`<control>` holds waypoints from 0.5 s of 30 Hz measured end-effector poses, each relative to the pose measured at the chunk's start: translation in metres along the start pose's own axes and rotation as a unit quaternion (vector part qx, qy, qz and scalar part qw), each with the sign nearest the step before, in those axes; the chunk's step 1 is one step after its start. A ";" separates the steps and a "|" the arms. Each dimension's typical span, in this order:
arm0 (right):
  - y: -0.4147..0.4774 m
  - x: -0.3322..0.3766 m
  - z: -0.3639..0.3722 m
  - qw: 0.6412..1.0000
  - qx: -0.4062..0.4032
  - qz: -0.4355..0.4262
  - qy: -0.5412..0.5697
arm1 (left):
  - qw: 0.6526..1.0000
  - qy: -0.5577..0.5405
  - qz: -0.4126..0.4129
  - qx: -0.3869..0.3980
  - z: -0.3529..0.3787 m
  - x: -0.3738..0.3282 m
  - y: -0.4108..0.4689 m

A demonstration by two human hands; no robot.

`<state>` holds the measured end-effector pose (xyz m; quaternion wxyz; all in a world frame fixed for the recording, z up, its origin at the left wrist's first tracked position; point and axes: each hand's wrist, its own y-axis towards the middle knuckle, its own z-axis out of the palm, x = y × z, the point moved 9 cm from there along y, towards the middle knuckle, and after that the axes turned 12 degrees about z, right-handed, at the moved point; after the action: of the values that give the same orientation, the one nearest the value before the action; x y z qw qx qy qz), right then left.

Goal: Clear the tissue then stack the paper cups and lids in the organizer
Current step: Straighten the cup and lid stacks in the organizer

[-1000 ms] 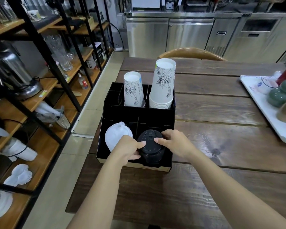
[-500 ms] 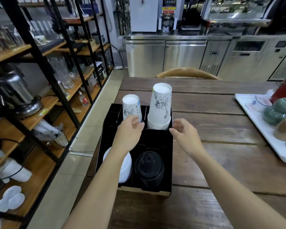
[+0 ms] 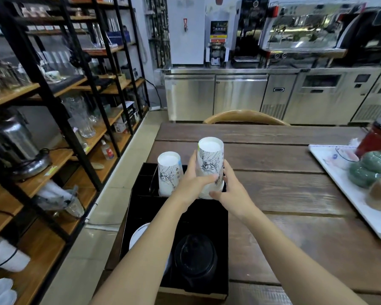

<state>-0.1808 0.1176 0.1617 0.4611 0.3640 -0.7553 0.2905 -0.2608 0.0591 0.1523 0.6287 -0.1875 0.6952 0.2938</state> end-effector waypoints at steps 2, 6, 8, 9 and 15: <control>0.003 -0.001 -0.001 1.000 0.005 -0.002 0.000 | 1.000 -0.001 0.010 -0.004 0.000 0.003 -0.001; 0.005 -0.002 -0.001 1.000 0.015 0.000 0.022 | 1.000 0.000 0.008 -0.003 -0.001 0.008 -0.003; 0.003 -0.003 -0.001 1.000 0.005 -0.006 0.022 | 1.000 -0.017 0.006 0.016 0.002 0.007 -0.003; 0.003 -0.005 0.000 1.000 -0.001 -0.002 0.023 | 1.000 -0.015 0.007 0.021 0.001 0.007 -0.003; -0.014 -0.014 -0.017 0.977 -0.213 0.018 -0.019 | 0.976 0.052 0.079 -0.196 -0.058 -0.024 -0.014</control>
<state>-0.1569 0.1266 0.1576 0.5079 0.2489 -0.8153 0.1240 -0.2928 0.0085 0.1751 0.5175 -0.2664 0.6685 0.4630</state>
